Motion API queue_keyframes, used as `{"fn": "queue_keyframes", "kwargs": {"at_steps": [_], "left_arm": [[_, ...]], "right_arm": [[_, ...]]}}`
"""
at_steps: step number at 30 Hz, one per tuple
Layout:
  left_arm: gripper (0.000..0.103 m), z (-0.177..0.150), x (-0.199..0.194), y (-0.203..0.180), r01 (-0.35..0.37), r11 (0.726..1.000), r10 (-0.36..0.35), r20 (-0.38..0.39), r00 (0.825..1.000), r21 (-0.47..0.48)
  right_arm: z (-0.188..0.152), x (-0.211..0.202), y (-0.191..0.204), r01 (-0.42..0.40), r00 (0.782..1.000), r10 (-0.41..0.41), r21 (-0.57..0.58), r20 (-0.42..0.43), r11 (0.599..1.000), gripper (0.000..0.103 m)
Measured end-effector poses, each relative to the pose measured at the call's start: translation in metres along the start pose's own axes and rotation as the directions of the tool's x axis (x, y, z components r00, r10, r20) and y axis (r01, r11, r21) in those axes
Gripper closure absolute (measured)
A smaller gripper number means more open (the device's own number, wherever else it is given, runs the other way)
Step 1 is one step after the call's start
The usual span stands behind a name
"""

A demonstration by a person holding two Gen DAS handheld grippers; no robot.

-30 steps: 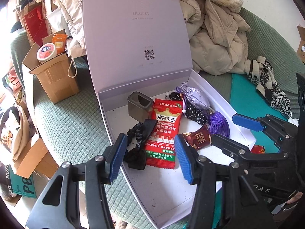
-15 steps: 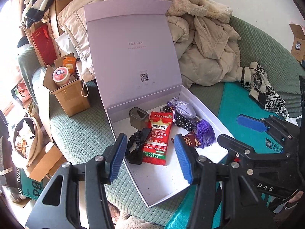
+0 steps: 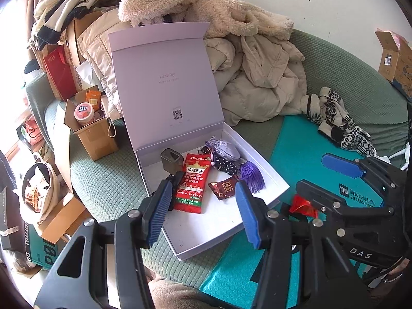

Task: Organize objects
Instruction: 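Withdraw both open tools from the box toward the cable and red wrapper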

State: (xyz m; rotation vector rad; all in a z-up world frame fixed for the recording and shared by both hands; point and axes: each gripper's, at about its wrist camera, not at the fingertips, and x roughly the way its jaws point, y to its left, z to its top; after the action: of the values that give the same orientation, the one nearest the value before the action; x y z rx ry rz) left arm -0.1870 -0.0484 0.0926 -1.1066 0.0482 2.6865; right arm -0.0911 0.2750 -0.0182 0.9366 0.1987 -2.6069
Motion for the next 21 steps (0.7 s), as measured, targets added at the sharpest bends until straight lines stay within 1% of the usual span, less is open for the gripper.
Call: {"fn": "queue_keyframes", "kwargs": {"at_steps": [8,21], "left_arm": [[0.051,-0.015,-0.023,-0.022,0.017,1.0,-0.018,0.011,1.0,0.021],[0.05,-0.038,-0.052,-0.062,0.048,0.997,-0.049,0.017,0.999,0.055]], "right_arm": [[-0.019,-0.024,-0.003,0.023,1.0,-0.023,0.008,-0.003,1.0,0.041],[-0.049,-0.07,-0.012,0.057,0.998,-0.058,0.026,0.022,0.998,0.041]]}}
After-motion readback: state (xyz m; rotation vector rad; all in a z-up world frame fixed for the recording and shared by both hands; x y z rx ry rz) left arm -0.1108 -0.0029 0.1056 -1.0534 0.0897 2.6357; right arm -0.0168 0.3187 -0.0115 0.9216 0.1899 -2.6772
